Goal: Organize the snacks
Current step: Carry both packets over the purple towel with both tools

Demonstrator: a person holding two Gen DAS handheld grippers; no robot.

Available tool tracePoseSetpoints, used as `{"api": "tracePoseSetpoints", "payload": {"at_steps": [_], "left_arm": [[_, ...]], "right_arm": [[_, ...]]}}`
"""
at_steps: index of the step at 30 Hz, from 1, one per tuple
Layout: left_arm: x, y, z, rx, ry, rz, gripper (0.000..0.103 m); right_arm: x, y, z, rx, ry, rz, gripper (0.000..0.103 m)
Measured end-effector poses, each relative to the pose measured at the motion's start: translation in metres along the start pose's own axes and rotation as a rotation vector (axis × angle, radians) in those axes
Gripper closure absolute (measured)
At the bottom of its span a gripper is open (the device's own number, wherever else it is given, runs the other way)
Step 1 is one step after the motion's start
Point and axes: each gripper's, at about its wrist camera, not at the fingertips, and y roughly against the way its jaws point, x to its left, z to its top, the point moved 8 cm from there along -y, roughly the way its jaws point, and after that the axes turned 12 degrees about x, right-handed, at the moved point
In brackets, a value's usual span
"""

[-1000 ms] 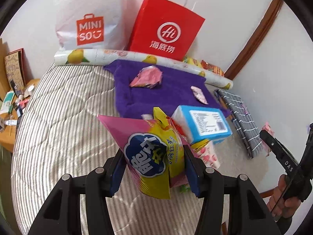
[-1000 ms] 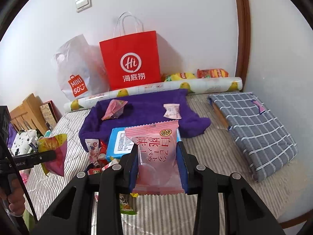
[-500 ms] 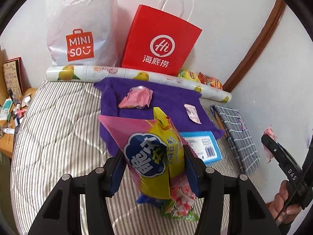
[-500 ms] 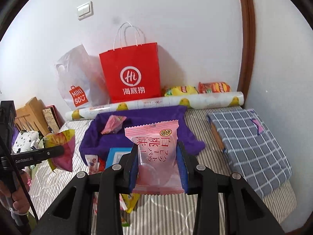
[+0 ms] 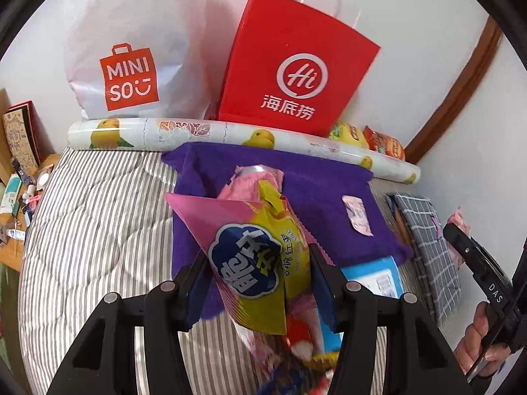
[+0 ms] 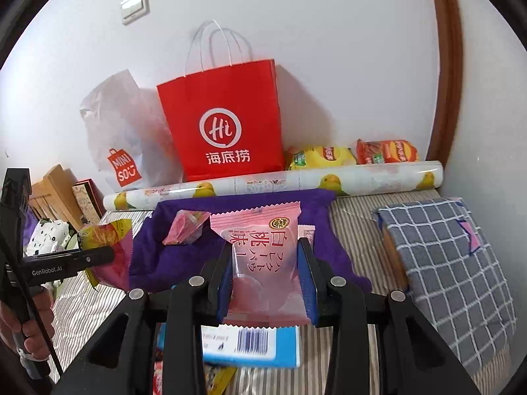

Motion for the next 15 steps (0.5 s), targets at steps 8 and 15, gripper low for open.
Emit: {"api": "tracePoseSetpoints", "payload": {"at_steps": [8,15], "left_arm": [[0.01,-0.024,0.026,0.007,0.01,0.015,0.05],[0.017,-0.046,0.037,0.033,0.025,0.025,0.05]], "right_arm": [[-0.009,-0.043,0.024,0.024,-0.008,0.025,0.068],[-0.009,-0.074,0.04,0.054,0.001,0.061,0.067]]}}
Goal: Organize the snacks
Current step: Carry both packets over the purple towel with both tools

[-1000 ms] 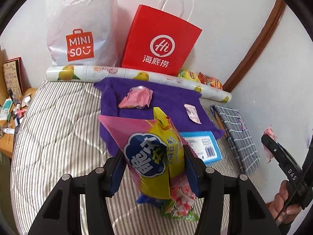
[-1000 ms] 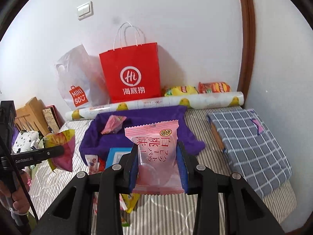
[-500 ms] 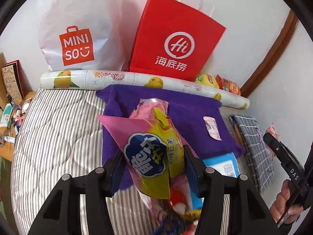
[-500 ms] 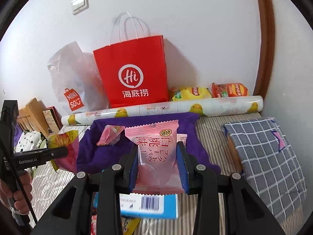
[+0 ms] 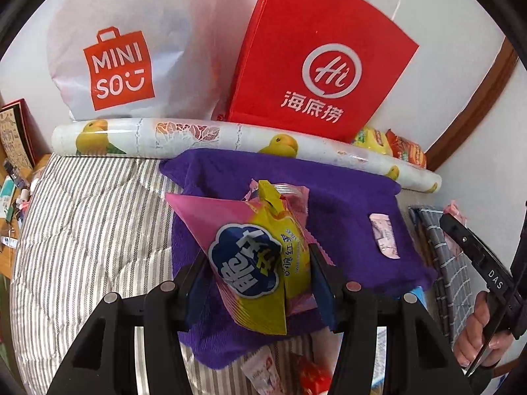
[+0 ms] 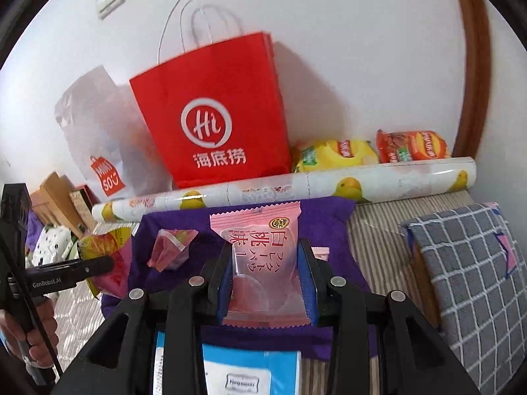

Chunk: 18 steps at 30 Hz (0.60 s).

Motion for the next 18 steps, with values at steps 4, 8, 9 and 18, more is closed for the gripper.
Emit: {"api": "tracePoseSetpoints", "payload": {"at_steps": [4,8,9,18], "left_arm": [[0.005,-0.015,0.004,0.016,0.006,-0.002,0.05],[0.006,-0.03,0.008,0.029,0.007,-0.018,0.05],[0.006,-0.032,0.007,0.048,0.007,-0.016,0.05],[0.003,-0.054,0.007,0.074,0.009,-0.038,0.05]], "right_arm": [[0.001,-0.027,0.0,0.043,0.029,-0.014,0.068],[-0.006,-0.05,-0.007,0.096,0.014,-0.01,0.068],[-0.009,-0.055,-0.009,0.112,0.006,-0.005,0.068],[-0.017,-0.079,-0.021,0.189,-0.012,-0.006,0.067]]}}
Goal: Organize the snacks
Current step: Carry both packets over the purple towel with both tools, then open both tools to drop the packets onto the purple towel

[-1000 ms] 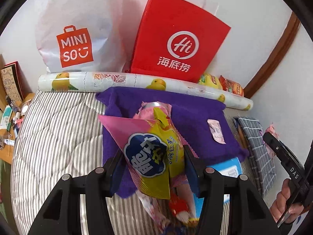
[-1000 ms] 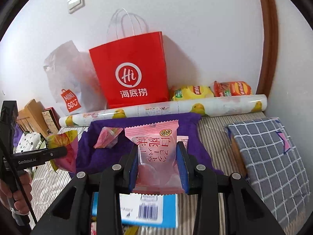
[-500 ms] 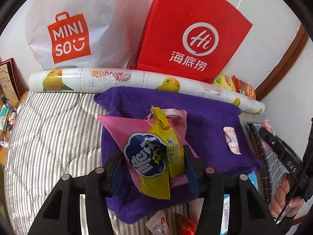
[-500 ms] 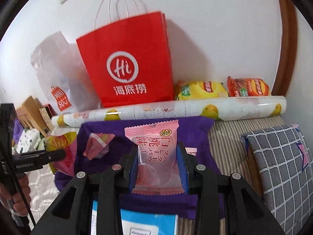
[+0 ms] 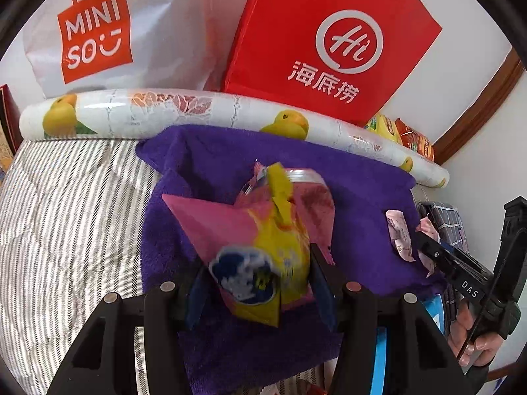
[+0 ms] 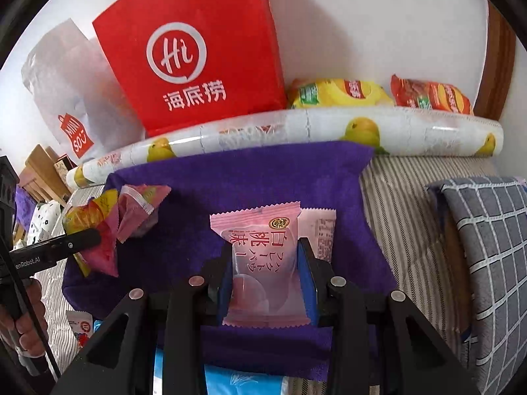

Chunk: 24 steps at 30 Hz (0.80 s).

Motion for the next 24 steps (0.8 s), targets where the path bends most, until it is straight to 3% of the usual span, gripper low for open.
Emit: {"api": "tracePoseSetpoints", "payload": {"at_steps": [14,18,22,24], "left_arm": [[0.003,-0.007,-0.004,0.048,0.005,-0.002,0.048],[0.002,-0.008,-0.007,0.069,0.004,0.012,0.039],[0.0,0.004,-0.014,0.069,-0.005,0.017,0.03],[0.001,0.013,-0.017,0.061,-0.001,0.024,0.029]], "right_arm": [[0.0,-0.015,-0.005,0.065,0.014,-0.032,0.067],[-0.001,-0.014,-0.005,0.07,0.012,-0.051,0.066],[0.003,-0.012,-0.009,0.095,0.029,-0.077,0.041],[0.005,-0.007,-0.01,0.086,0.039,-0.093,0.04]]}}
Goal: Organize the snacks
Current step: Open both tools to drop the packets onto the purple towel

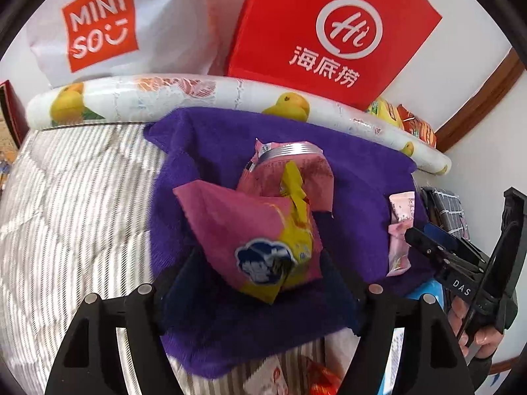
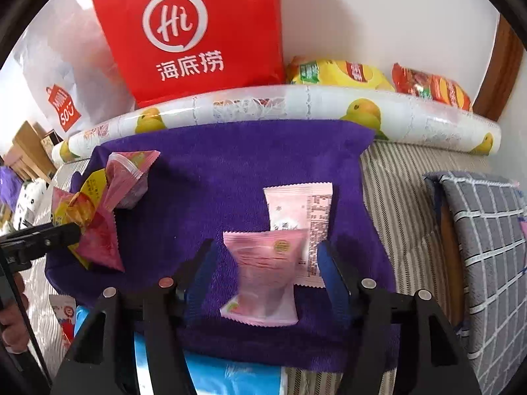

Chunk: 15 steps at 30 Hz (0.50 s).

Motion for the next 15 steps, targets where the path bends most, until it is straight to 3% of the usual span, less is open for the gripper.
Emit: {"api": "tracePoseSetpoints", "payload": {"at_steps": [9,15], "left_arm": [[0.002,0.052,-0.028,-0.07,0.012,-0.012,0.029],[0.0,0.079,-0.06,-0.1,-0.006,-0.001,0.029]], "right_arm": [[0.021,0.066,-0.03,-0.103,0.042,-0.06,0.038],[0.026,0.111,-0.073,-0.189,0.016,-0.044,0.037]]}}
